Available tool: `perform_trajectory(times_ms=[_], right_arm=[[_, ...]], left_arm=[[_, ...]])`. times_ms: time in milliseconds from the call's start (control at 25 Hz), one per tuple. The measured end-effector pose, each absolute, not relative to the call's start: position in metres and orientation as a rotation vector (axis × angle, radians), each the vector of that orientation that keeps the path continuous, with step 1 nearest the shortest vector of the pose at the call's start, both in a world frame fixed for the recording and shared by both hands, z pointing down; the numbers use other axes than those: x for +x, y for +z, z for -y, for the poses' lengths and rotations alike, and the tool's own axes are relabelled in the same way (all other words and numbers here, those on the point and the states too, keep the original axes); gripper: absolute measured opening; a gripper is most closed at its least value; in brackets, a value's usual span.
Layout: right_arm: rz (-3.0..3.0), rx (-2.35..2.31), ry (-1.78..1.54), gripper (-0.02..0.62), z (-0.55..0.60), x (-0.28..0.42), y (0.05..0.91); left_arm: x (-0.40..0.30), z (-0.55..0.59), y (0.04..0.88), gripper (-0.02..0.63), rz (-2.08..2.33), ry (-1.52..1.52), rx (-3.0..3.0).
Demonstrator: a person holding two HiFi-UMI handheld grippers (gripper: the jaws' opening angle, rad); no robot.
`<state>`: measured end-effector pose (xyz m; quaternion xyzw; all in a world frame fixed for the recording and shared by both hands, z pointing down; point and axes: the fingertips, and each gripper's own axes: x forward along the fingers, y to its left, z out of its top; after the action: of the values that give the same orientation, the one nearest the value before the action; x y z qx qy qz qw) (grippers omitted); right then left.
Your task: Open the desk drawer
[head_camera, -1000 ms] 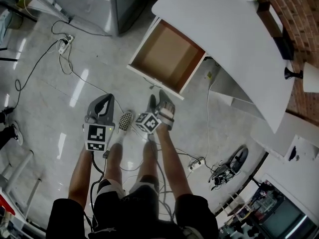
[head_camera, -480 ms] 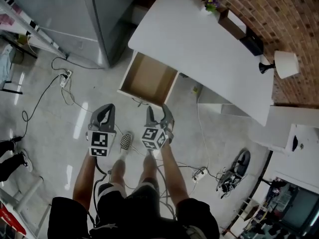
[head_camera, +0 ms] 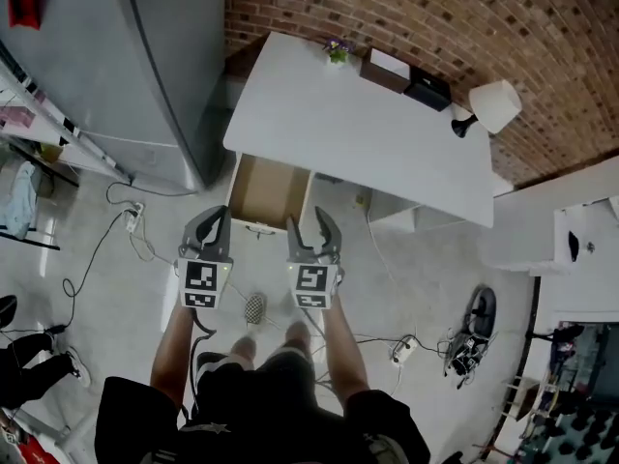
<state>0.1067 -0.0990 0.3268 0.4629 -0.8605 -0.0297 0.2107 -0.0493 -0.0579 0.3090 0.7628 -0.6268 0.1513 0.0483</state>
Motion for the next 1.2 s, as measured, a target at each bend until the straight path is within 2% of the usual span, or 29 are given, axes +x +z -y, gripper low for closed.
perform_trajectory(times_ms=[120, 320, 440, 720, 1200], right_arm=[[2.401, 1.349, -0.094, 0.193, 0.091, 0.126, 0.291], [2.421, 1.485, -0.056, 0.102, 0.075, 0.158, 0.247], [2.425, 1.544, -0.039, 0.096, 0.064, 0.178, 0.233], [2.405, 1.648, -0.037, 0.018, 0.035, 0.217, 0.213], [2.373, 1.709, -0.074, 0.007, 0.027, 0.233, 0.2]], left_arm=[[-0.039, 0.055, 0.274, 0.011, 1.92, 0.449, 2.374], [-0.019, 0.049, 0.233, 0.011, 1.918, 0.421, 2.454], [-0.006, 0.043, 0.218, 0.011, 1.907, 0.405, 2.493], [0.009, 0.031, 0.207, 0.011, 1.867, 0.406, 2.531], [0.021, 0.026, 0.2, 0.011, 1.827, 0.381, 2.569]])
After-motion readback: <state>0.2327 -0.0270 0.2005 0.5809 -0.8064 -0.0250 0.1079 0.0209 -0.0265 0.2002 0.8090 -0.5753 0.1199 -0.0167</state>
